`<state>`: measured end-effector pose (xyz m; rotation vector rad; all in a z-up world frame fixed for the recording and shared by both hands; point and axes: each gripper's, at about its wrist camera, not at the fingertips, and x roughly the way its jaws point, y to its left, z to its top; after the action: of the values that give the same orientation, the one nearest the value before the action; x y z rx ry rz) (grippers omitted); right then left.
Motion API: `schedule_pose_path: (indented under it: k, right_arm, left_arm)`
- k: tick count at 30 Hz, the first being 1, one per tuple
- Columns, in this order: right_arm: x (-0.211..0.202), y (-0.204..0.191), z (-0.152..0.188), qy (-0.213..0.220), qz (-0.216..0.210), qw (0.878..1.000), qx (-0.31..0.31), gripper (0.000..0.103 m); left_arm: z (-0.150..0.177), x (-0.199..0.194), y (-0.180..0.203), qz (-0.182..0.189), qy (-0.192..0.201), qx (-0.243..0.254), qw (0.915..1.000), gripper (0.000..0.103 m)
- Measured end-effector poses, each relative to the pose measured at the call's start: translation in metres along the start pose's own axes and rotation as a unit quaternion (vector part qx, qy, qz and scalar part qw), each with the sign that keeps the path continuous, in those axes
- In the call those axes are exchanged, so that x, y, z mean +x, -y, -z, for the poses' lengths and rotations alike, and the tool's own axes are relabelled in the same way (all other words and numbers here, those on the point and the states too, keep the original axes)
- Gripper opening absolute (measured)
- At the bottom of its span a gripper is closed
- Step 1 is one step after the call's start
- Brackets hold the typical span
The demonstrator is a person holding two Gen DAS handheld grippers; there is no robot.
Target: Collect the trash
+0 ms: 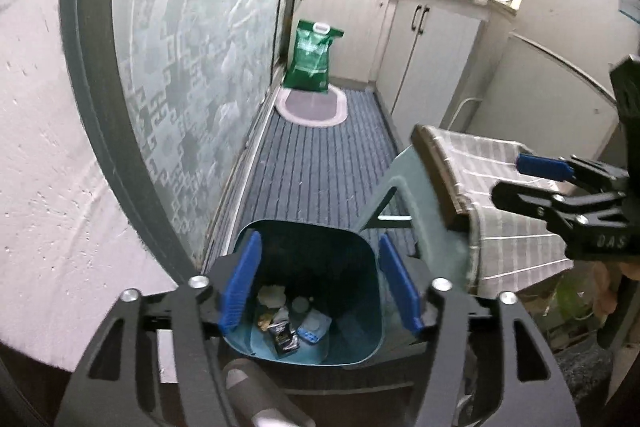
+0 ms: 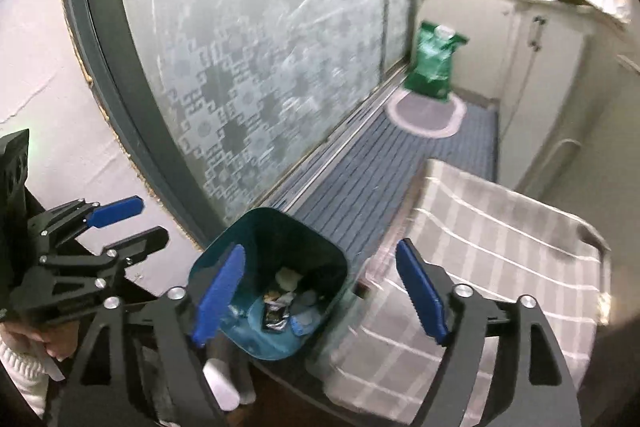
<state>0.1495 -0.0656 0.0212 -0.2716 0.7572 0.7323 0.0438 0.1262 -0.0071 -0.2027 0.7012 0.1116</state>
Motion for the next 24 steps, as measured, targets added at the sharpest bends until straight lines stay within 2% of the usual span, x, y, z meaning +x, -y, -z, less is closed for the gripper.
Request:
schedule_pose_path:
  k: [2, 3, 6, 8, 14, 18, 24]
  right_arm:
    - [-0.017, 0.008, 0.01, 0.016, 0.013, 1.0, 0.011, 0.088]
    - [-0.025, 0.013, 0.014, 0.024, 0.019, 0.999, 0.016, 0.089]
    - [-0.045, 0.022, 0.025, 0.044, 0.036, 0.998, 0.029, 0.095]
    - [-0.055, 0.027, 0.033, 0.051, 0.041, 0.997, 0.034, 0.099]
    - [-0.074, 0.029, 0.054, 0.053, 0.052, 0.997, 0.031, 0.099]
    - [-0.085, 0.026, 0.066, 0.057, 0.043, 0.997, 0.028, 0.099]
    - [-0.098, 0.029, 0.076, 0.067, 0.043, 0.996, 0.037, 0.099]
  left_arm:
    - [0.002, -0.005, 0.009, -0.002, 0.01, 0.006, 0.9999, 0.075]
    - [0.002, -0.008, 0.013, -0.003, 0.014, 0.01, 0.9998, 0.081]
    - [0.005, -0.014, 0.023, -0.004, 0.025, 0.019, 0.9995, 0.087]
    - [0.007, -0.018, 0.029, -0.003, 0.032, 0.02, 0.9993, 0.089]
    - [0.011, -0.028, 0.047, -0.009, 0.043, 0.02, 0.9988, 0.096]
    - [0.014, -0.042, 0.063, -0.004, 0.056, 0.027, 0.9981, 0.099]
    - [0.02, -0.055, 0.08, -0.013, 0.07, 0.042, 0.9966, 0.1]
